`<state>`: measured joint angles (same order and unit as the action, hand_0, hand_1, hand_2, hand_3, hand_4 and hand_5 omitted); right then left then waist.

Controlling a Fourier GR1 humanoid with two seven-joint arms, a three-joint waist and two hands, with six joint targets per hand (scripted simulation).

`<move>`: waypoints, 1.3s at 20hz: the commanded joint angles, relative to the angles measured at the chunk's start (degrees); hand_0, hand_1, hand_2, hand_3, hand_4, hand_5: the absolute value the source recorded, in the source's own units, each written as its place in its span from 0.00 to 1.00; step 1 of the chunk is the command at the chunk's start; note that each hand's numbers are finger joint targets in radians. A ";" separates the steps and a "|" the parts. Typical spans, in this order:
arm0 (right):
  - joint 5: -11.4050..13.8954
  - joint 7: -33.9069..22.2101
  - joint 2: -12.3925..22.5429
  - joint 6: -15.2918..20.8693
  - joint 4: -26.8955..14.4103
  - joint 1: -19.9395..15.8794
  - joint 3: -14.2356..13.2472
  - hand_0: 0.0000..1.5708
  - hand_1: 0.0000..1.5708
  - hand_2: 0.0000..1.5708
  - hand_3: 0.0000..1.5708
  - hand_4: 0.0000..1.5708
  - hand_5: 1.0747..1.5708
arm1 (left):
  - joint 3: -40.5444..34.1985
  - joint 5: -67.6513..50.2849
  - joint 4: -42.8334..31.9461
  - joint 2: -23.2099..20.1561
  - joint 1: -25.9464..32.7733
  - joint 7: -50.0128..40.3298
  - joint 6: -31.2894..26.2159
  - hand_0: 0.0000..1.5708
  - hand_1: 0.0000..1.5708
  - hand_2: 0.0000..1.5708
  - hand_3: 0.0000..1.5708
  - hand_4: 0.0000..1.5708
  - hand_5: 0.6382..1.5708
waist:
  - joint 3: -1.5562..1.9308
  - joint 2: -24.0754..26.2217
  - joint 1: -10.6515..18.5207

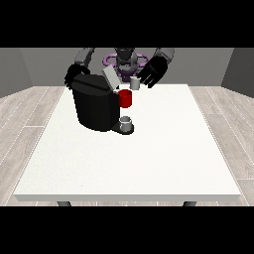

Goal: Insert the coffee pod into the coffee machine and close the lid

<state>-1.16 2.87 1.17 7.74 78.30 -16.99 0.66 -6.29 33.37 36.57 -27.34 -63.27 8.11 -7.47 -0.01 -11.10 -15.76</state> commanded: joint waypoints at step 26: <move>-1.11 0.50 1.40 -0.22 1.82 0.68 -2.60 0.00 0.00 0.00 0.00 0.32 1.00 | 0.42 3.67 -1.87 2.54 -3.09 -1.69 0.90 0.76 0.76 0.81 0.76 0.33 1.00 | 0.01 -2.27 -2.15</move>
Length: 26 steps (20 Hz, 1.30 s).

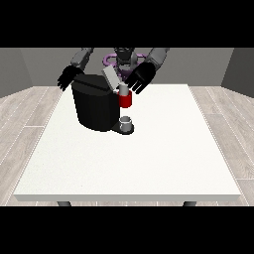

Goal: Insert the coffee pod into the coffee machine and close the lid

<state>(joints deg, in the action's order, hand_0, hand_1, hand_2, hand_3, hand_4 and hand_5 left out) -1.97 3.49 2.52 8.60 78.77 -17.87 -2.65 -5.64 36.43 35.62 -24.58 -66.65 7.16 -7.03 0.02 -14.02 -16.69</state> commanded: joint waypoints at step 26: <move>-0.08 0.30 0.23 1.59 -1.54 -0.06 -1.66 0.00 0.00 0.00 0.00 0.24 1.00 | 0.37 2.61 -0.83 -0.48 -0.17 0.92 -2.51 0.68 0.68 0.71 0.60 0.24 1.00 | 0.00 -0.59 1.57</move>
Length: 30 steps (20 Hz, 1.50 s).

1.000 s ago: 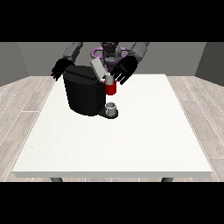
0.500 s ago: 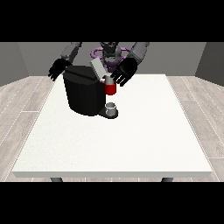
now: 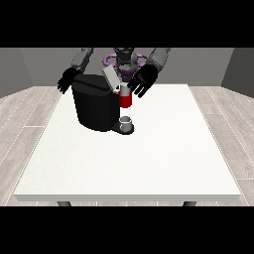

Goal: Insert the coffee pod into the coffee machine and close the lid

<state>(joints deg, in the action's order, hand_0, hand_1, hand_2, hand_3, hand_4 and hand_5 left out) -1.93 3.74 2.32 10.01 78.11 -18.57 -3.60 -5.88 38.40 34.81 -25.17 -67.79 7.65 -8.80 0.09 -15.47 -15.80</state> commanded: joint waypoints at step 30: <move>0.30 1.72 0.39 0.77 -3.53 3.91 -0.98 0.00 0.00 0.00 0.00 0.26 1.00 | 2.53 4.62 1.94 2.55 4.27 0.21 -3.30 0.00 0.00 0.00 0.00 0.00 1.00 | -0.07 7.36 3.53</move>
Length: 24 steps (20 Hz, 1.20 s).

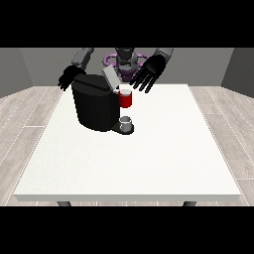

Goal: Insert the coffee pod into the coffee machine and close the lid

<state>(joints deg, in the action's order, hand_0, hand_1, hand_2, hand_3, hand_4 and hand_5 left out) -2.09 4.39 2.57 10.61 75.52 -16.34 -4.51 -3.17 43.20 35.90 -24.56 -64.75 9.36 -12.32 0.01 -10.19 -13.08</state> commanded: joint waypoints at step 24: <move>-3.79 -5.44 6.66 -7.47 5.71 12.04 -1.98 0.00 0.00 0.00 0.00 0.24 1.00 | -17.47 -27.59 5.09 19.49 31.92 3.03 -2.18 0.00 0.00 0.00 0.00 0.00 1.00 | -0.04 25.93 14.04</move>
<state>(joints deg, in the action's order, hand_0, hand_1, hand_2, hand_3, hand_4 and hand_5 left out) -3.87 2.93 6.79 6.58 77.73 -2.99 -6.46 -20.28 17.08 40.65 -6.89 -37.26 13.19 -14.55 -0.01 13.20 0.29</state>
